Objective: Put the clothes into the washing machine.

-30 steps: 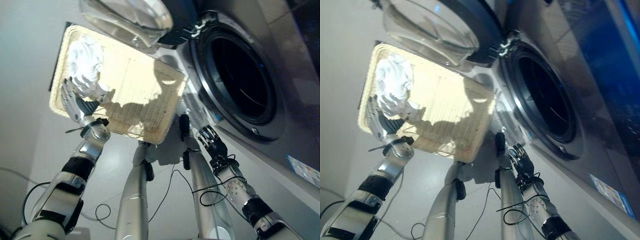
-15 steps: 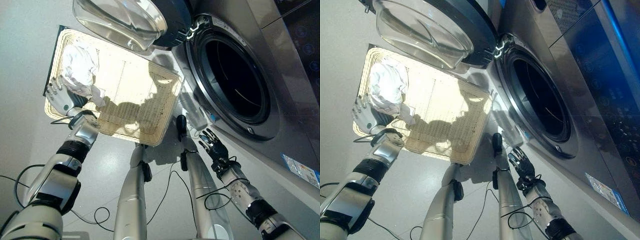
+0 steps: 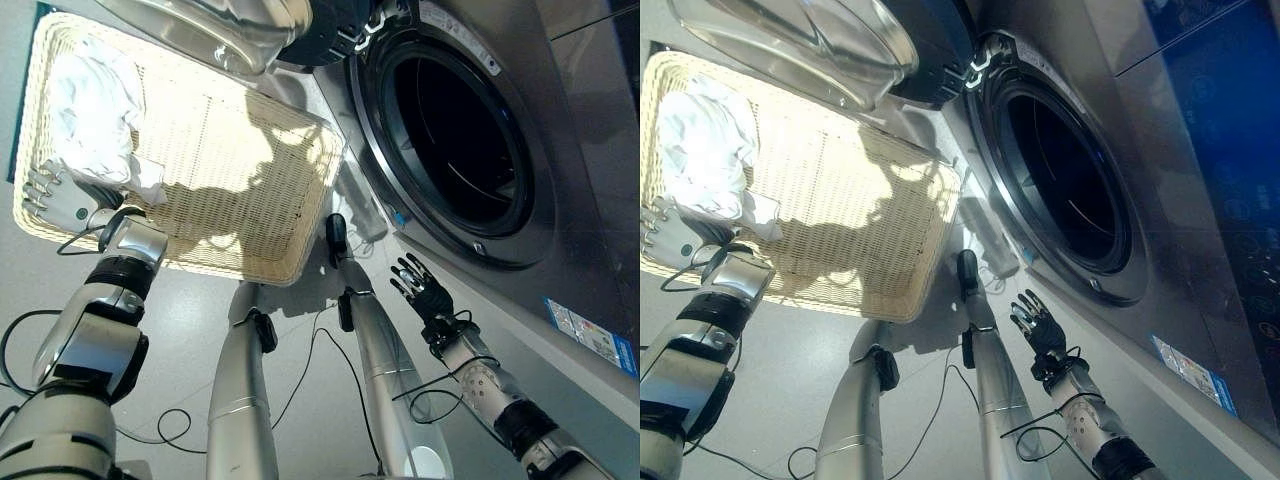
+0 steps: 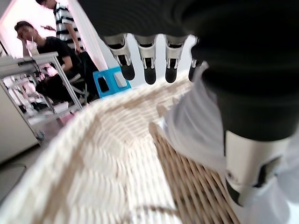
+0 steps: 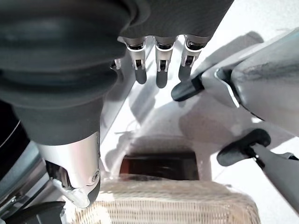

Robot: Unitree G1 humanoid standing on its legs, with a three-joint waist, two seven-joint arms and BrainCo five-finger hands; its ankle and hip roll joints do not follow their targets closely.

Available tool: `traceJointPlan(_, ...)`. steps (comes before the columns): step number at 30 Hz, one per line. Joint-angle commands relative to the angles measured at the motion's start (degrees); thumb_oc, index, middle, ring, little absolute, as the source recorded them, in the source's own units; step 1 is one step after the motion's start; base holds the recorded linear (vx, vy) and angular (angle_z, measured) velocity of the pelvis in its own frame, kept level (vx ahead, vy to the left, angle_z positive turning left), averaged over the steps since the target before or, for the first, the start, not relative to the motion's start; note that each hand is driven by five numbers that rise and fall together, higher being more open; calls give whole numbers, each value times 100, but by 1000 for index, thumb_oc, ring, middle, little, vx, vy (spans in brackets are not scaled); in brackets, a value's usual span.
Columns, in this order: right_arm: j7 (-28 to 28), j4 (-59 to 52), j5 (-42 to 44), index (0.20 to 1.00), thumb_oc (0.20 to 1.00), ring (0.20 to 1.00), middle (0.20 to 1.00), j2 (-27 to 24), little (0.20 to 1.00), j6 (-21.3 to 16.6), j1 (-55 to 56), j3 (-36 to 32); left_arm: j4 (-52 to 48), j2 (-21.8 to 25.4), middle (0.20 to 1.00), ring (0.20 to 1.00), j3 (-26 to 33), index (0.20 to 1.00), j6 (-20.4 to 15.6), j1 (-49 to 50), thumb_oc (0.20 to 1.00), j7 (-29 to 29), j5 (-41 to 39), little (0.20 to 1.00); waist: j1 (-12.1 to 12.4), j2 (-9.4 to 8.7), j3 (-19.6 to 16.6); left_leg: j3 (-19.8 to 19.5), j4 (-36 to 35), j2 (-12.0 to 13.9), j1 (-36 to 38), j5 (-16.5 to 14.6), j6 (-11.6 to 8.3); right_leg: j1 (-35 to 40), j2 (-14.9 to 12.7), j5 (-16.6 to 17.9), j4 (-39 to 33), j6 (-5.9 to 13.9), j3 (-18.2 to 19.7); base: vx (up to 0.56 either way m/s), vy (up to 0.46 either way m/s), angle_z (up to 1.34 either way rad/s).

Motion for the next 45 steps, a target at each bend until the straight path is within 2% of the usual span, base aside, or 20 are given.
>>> traceJointPlan(1, 235, -469, 304, 1000, 1000, 1000, 1000, -107, 1000, -21, 540, 8, 71, 615, 1000, 1000, 140, 1000, -441, -29, 1000, 39, 198, 1000, -11, -408, -71, 277, 1211, -407, -80, -1139, -49, -61, 388, 474, -496, 364, 68, 22, 6, 6)
traceJointPlan(9, 596, -411, 474, 1000, 1000, 1000, 1000, -177, 1000, -154, 491, 121, 487, 802, 1000, 1000, -235, 1000, -677, -607, 1000, -387, 610, 1000, -91, -581, -71, 76, 1775, -414, -747, -1450, -8, -654, 464, 437, -193, 319, 48, 8, -9, 0)
traceJointPlan(10, 602, -414, 512, 1000, 1000, 1000, 1000, -181, 1000, -165, 471, 140, 545, 804, 906, 906, -287, 906, -689, -697, 906, -452, 618, 906, -103, -600, -71, 51, 1820, -426, -806, -1472, -4, -709, 478, 443, -170, 314, 53, 0, 0, 0)
traceJointPlan(11, 601, -415, 520, 1000, 1000, 1000, 1000, -178, 1000, -170, 459, 148, 563, 802, 849, 849, -312, 849, -710, -736, 849, -482, 615, 849, -107, -606, -71, 41, 1834, -430, -831, -1480, -2, -732, 483, 445, -163, 312, 54, 0, 0, 0)
traceJointPlan(12, 594, -405, 544, 1000, 1000, 1000, 1000, -175, 1000, -197, 431, 183, 623, 798, 432, 432, -359, 432, -858, -817, 432, -553, 610, 432, -113, -620, -71, 17, 1852, -436, -884, -1487, -8, -785, 494, 449, -148, 309, 58, 14, -24, 3)
traceJointPlan(13, 580, -407, 547, 1000, 1000, 1000, 1000, -177, 1000, -209, 422, 202, 630, 794, 200, 200, -388, 200, -938, -851, 200, -573, 577, 200, -116, -624, -71, 7, 1847, -441, -902, -1483, -10, -802, 502, 448, -146, 305, 63, 0, 0, 0)
traceJointPlan(14, 578, -410, 558, 1000, 1000, 1000, 1000, -175, 1000, -217, 417, 212, 610, 778, 200, 200, -400, 200, -1232, -881, 200, -590, 356, 200, -120, -626, -71, -8, 1831, -448, -938, -1470, -15, -846, 516, 443, -129, 300, 69, 0, 0, 0)
traceJointPlan(18, 570, -389, 516, 1000, 1000, 1000, 1000, -127, 1000, -177, 392, 181, 518, 617, 200, 200, -290, 200, -1981, -926, 200, -640, -202, 200, -125, -587, -71, -31, 1675, -478, -905, -1387, -30, -854, 549, 417, -147, 272, 95, 1, -3, -3)
traceJointPlan(19, 570, -389, 516, 1000, 1000, 1000, 1000, -127, 1000, -177, 392, 181, 518, 617, 200, 200, -290, 200, -1981, -926, 200, -640, -202, 200, -125, -587, -71, -31, 1675, -478, -905, -1387, -30, -854, 549, 417, -147, 272, 95, -11, -32, 3)
traceJointPlan(20, 551, -407, 475, 1000, 1000, 1000, 1000, -93, 1000, -168, 402, 190, 403, 516, 200, 200, -166, 200, -2407, -845, 200, -585, -306, 200, -104, -568, -71, -38, 1562, -492, -829, -1325, -39, -790, 555, 406, -183, 261, 97, -14, -39, 4)
traceJointPlan(23, 581, -411, 486, 1000, 1000, 1000, 1000, -75, 1000, -177, 406, 197, 296, 465, 200, 200, -101, 200, -2541, -787, 200, -525, -268, 200, -91, -554, -71, -27, 1506, -491, -780, -1299, -55, -745, 549, 404, -220, 259, 86, -15, -49, 15)
traceJointPlan(24, 623, -480, 469, 1000, 1000, 1000, 1000, -40, 1000, -197, 423, 209, 51, 394, 200, 200, -12, 200, -2804, -638, 200, -374, -275, 200, -65, -559, -71, -22, 1462, -498, -659, -1302, -64, -637, 546, 414, -281, 260, 63, -32, -101, 18)
traceJointPlan(32, 735, -797, 410, 1000, 1000, 1000, 1000, 4, 1000, -220, 712, 130, -535, 358, 200, 200, 375, 200, -2856, 136, 200, -156, -182, 200, 47, -588, -71, -7, 1166, -496, -38, -1204, -77, -64, 606, 378, -406, 239, -24, -46, -98, 3)
traceJointPlan(41, 583, -825, 430, 1000, 1000, 1000, 1000, 159, 1000, -234, 905, -109, -791, 61, 200, 200, 735, 200, -3188, 924, 200, -131, -345, 200, 287, -284, -71, -85, 362, -486, 865, -724, -136, 680, 614, 93, -360, 130, -98, -65, -100, -3)
traceJointPlan(42, 475, -817, 369, 1000, 1000, 1000, 1000, 214, 1000, -268, 888, -165, -929, -28, 200, 200, 792, 200, -3274, 1088, 200, -170, -332, 200, 367, -186, -71, -109, 136, -478, 1099, -593, -159, 911, 582, 21, -369, 102, -159, -66, -135, 0)
traceJointPlan(43, 455, -810, 350, 1000, 1000, 1000, 1000, 228, 1000, -286, 878, -172, -961, -43, 200, 200, 797, 200, -3304, 1112, 200, -169, -354, 200, 386, -165, -71, -116, 93, -473, 1140, -567, -164, 952, 576, 4, -366, 96, -174, -117, -138, 3)
traceJointPlan(44, 414, -814, 325, 1000, 1000, 1000, 1000, 246, 1000, -287, 779, -222, -1010, -58, 200, 200, 831, 200, -3325, 1067, 200, -168, -351, 200, 384, -162, -71, -52, 1, -485, 1013, -359, -140, 829, 538, 152, -406, 56, -198, -109, -127, 8)
traceJointPlan(45, 324, -798, 254, 1000, 1000, 1000, 1000, 304, 1000, -323, 736, -280, -1137, -132, 200, 200, 877, 200, -3426, 1183, 200, -192, -329, 200, 451, -93, -71, -82, -166, -468, 1154, -264, -163, 975, 515, 103, -406, 43, -257, -123, -153, 17)
